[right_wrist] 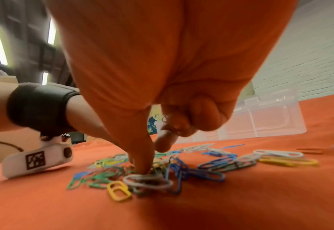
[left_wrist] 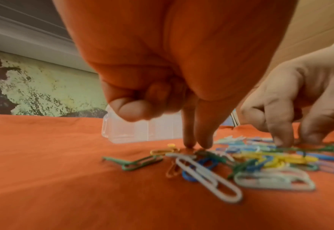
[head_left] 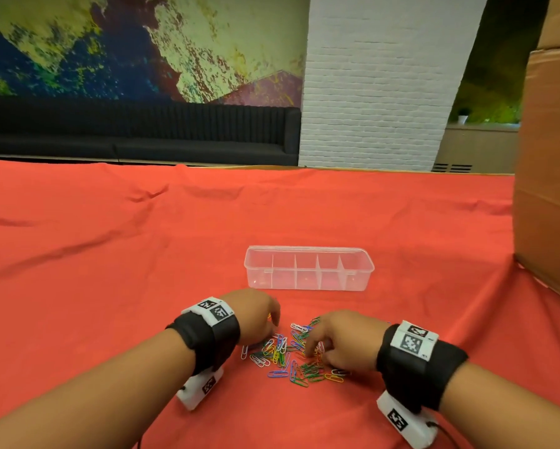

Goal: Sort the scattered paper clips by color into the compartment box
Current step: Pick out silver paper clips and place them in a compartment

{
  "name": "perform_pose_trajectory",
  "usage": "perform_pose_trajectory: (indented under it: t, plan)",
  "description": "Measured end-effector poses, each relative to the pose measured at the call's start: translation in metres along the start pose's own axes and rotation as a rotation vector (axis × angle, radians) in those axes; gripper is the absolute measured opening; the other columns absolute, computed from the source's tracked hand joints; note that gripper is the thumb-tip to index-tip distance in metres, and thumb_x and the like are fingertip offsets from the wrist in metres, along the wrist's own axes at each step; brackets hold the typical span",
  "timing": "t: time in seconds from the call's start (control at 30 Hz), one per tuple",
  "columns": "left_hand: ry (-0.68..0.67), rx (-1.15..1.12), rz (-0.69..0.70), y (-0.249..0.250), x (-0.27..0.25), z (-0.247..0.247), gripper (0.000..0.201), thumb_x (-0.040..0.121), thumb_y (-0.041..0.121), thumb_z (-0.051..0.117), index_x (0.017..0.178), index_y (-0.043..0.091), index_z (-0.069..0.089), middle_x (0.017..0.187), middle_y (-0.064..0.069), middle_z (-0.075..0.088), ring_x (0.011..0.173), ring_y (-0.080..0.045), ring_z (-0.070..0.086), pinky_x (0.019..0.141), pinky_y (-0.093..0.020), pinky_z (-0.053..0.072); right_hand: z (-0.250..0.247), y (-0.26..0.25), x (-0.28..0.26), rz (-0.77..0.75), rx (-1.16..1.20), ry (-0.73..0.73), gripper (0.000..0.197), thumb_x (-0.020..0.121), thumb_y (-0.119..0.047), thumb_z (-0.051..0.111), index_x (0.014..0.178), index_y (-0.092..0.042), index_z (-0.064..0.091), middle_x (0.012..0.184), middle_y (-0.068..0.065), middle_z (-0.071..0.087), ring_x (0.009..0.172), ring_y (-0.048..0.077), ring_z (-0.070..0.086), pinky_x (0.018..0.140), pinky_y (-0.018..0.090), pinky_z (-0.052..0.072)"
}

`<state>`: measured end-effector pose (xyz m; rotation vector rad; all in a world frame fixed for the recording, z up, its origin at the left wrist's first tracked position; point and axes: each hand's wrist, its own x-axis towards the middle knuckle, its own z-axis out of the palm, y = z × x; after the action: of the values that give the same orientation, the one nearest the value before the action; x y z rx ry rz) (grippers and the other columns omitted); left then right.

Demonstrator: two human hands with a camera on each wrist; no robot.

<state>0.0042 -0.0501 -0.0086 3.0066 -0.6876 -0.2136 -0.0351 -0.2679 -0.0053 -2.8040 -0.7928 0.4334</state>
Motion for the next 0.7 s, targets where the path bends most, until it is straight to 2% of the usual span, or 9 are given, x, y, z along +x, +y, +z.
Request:
perform_pose_trajectory:
  t: [0.13, 0.27, 0.33, 0.37, 0.47, 0.53, 0.6, 0.67, 0.7]
  plan:
    - [-0.032, 0.048, 0.016, 0.001, 0.003, 0.000, 0.017, 0.086, 0.034, 0.061, 0.097, 0.025, 0.070, 0.097, 0.001, 0.071, 0.094, -0.022, 0.064, 0.073, -0.027, 0.046, -0.001, 0.006, 0.002, -0.012, 0.031, -0.017, 0.017, 0.074, -0.017, 0.064, 0.087, -0.025, 0.071, 0.082, -0.006, 0.065, 0.077, 0.015, 0.061, 0.068, 0.029, 0.050]
    - [-0.015, -0.054, -0.017, -0.006, -0.003, -0.003, 0.018, 0.086, 0.032, 0.050, 0.088, 0.021, 0.065, 0.089, 0.000, 0.068, 0.086, -0.023, 0.061, 0.072, -0.028, 0.045, -0.003, 0.016, 0.002, -0.005, 0.178, 0.013, 0.006, 0.077, -0.017, 0.066, 0.077, -0.023, 0.064, 0.073, -0.005, 0.065, 0.065, 0.008, 0.058, 0.066, 0.028, 0.048]
    - [-0.063, -0.249, -0.046, -0.012, -0.001, -0.009, 0.023, 0.088, 0.030, 0.042, 0.072, 0.018, 0.054, 0.076, -0.002, 0.058, 0.073, -0.023, 0.052, 0.066, -0.030, 0.041, -0.008, 0.021, 0.003, 0.016, 0.389, 0.044, 0.013, 0.080, -0.011, 0.068, 0.077, -0.023, 0.063, 0.070, -0.006, 0.062, 0.058, 0.003, 0.053, 0.059, 0.022, 0.045]
    - [-0.080, -0.368, -0.062, -0.015, 0.000, -0.012, 0.025, 0.090, 0.028, 0.038, 0.070, 0.018, 0.048, 0.071, -0.005, 0.052, 0.066, -0.022, 0.046, 0.061, -0.030, 0.039, -0.011, 0.022, 0.004, 0.029, 0.522, 0.047, 0.013, 0.082, -0.007, 0.068, 0.081, -0.020, 0.064, 0.069, -0.005, 0.062, 0.054, 0.002, 0.052, 0.055, 0.018, 0.044]
    - [-0.036, -0.792, -0.219, -0.025, 0.003, -0.019, 0.022, 0.091, 0.022, 0.042, 0.071, 0.014, 0.047, 0.061, -0.003, 0.038, 0.048, -0.018, 0.035, 0.046, -0.024, 0.030, -0.022, 0.025, 0.010, 0.098, 0.841, 0.048, 0.019, 0.086, 0.002, 0.059, 0.100, -0.007, 0.067, 0.061, -0.006, 0.062, 0.047, 0.008, 0.045, 0.043, 0.020, 0.035]
    - [-0.013, -1.055, -0.287, -0.033, 0.006, -0.021, 0.028, 0.097, 0.027, 0.047, 0.071, 0.016, 0.046, 0.056, -0.001, 0.035, 0.042, -0.015, 0.034, 0.043, -0.019, 0.027, -0.029, 0.023, 0.020, 0.147, 0.995, 0.050, 0.023, 0.086, 0.005, 0.048, 0.096, -0.004, 0.067, 0.056, -0.004, 0.057, 0.045, 0.010, 0.039, 0.041, 0.020, 0.028]
    - [-0.001, -1.263, -0.295, -0.041, 0.011, -0.025, 0.025, 0.100, 0.029, 0.049, 0.078, 0.015, 0.050, 0.056, 0.000, 0.041, 0.043, -0.014, 0.047, 0.040, -0.018, 0.030, -0.039, 0.019, 0.033, 0.184, 1.176, 0.065, 0.024, 0.086, 0.005, 0.040, 0.088, -0.007, 0.062, 0.060, 0.002, 0.052, 0.046, 0.011, 0.038, 0.043, 0.021, 0.026]
    - [0.045, -1.418, -0.300, -0.050, 0.018, -0.033, 0.018, 0.100, 0.024, 0.050, 0.092, 0.009, 0.056, 0.063, -0.002, 0.055, 0.057, -0.015, 0.066, 0.041, -0.019, 0.044, -0.051, 0.015, 0.049, 0.205, 1.315, 0.098, 0.025, 0.086, 0.005, 0.035, 0.089, -0.006, 0.057, 0.063, 0.005, 0.052, 0.047, 0.013, 0.041, 0.043, 0.023, 0.032]
    - [0.071, -1.490, -0.311, -0.054, 0.023, -0.038, 0.018, 0.100, 0.023, 0.051, 0.096, 0.007, 0.058, 0.067, -0.004, 0.059, 0.064, -0.017, 0.071, 0.044, -0.020, 0.050, -0.056, 0.013, 0.059, 0.211, 1.361, 0.122, 0.026, 0.087, 0.006, 0.034, 0.092, -0.005, 0.056, 0.064, 0.006, 0.053, 0.048, 0.013, 0.044, 0.043, 0.023, 0.037]
